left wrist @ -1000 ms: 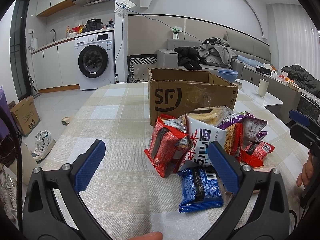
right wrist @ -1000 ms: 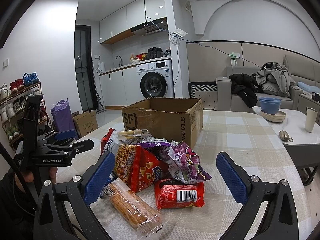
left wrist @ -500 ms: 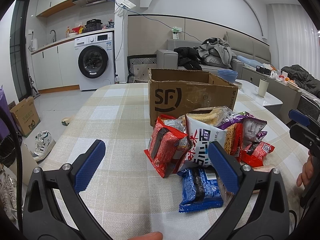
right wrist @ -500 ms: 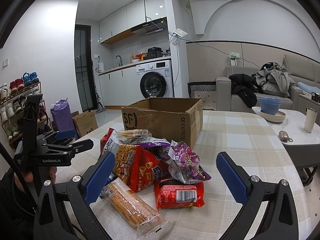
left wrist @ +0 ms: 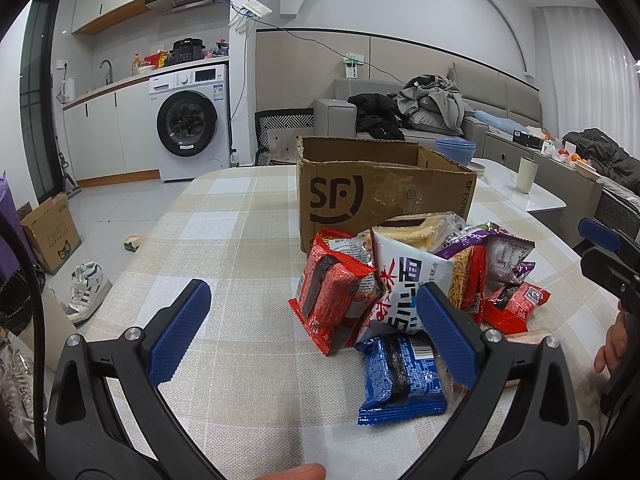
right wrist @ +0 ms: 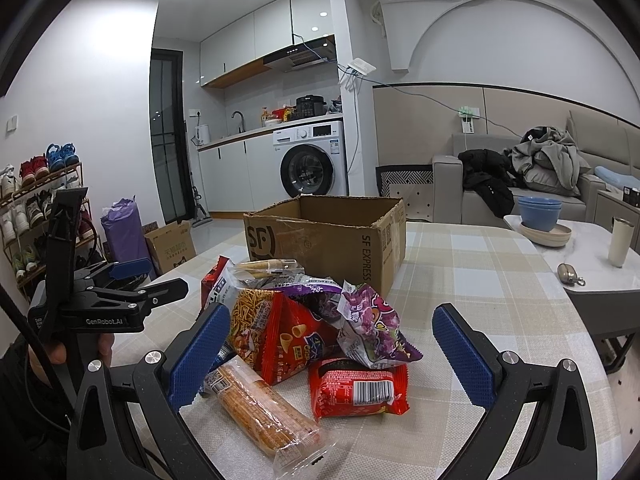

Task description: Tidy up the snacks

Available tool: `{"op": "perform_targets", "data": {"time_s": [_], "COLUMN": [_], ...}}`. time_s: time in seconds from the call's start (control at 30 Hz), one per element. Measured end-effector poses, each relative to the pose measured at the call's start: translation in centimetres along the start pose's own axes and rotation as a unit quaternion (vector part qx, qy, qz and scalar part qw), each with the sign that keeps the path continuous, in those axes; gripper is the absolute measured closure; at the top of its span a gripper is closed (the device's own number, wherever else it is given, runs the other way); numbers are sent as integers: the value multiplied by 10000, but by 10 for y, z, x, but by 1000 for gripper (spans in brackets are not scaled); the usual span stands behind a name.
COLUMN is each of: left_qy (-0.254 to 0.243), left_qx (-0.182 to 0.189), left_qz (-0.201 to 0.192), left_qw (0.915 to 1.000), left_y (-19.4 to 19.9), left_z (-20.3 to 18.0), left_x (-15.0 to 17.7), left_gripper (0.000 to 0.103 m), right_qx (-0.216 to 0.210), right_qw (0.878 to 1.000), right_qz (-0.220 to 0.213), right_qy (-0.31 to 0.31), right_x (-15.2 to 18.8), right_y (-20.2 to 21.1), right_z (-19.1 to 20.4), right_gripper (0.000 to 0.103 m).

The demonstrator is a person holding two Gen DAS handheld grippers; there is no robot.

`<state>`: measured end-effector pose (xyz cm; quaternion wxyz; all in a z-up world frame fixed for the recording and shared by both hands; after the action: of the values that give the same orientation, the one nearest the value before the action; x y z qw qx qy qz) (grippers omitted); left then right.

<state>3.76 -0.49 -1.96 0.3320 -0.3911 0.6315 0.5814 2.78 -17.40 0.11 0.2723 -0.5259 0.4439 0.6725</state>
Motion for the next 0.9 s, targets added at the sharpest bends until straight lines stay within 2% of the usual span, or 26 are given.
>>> {"op": "perform_targets", "data": {"time_s": [0.63, 0.77, 0.9], "left_qy": [-16, -35, -44], "left_qx": [4, 35, 62], "left_qz": [5, 162, 409], "left_qw": [10000, 9999, 9991], "left_y": [-1, -4, -14], "left_z": [0, -1, -1], "left_x": [0, 0, 2], "left_gripper": [1, 1, 1], "right_qx": [15, 147, 359], "right_qw": [10000, 9994, 9963], "right_qz": [70, 322, 773], "right_qy": [12, -17, -120], "right_x": [0, 0, 5], "right_y": [0, -11, -28], "right_z": [2, -2, -10], "right_gripper": [0, 0, 0]}}
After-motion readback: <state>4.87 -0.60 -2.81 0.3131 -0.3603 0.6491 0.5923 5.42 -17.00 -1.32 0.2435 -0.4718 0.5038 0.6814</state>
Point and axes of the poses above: each gripper's, at about its wrist camera, not at the fingertips, and y roughly against the way its jaws point, z to its left, x to its underside, the point moved 5 cm from there along -y, roughly the way its jaws point, and after that the axes turned 5 degrees about y, right-handed, at the moved point
